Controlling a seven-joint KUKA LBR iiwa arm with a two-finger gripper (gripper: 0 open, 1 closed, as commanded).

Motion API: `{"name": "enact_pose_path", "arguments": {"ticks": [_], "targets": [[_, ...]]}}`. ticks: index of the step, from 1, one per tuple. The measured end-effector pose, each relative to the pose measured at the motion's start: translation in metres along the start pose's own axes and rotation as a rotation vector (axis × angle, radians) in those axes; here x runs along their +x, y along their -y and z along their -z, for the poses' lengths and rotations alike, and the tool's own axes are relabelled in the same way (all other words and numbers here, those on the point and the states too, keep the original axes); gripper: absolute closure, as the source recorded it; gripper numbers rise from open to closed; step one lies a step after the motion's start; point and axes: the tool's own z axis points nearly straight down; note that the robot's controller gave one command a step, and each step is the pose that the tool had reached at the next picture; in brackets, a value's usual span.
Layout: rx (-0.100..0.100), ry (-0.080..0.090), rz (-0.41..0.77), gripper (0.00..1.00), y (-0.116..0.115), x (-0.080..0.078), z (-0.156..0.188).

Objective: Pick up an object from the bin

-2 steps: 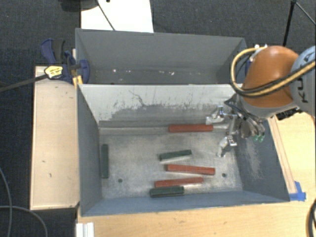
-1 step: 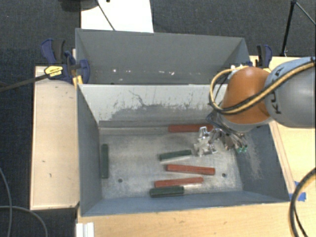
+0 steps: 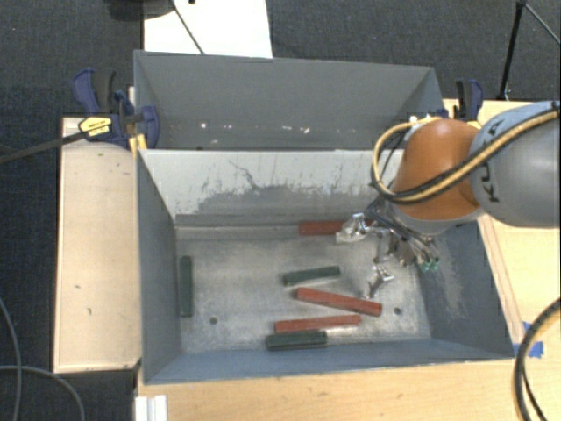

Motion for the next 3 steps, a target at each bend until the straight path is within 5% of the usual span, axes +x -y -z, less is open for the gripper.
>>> {"name": "enact_pose_path", "arguments": {"ticks": [1,2,3], "targets": [[0.000,0.000,0.000,0.00,0.000,0.000,0.000],[-0.001,0.005,-0.020,1.00,-0.069,-0.005,-0.001],[-0.001,0.005,-0.019,1.00,-0.069,-0.005,-0.001]]}}
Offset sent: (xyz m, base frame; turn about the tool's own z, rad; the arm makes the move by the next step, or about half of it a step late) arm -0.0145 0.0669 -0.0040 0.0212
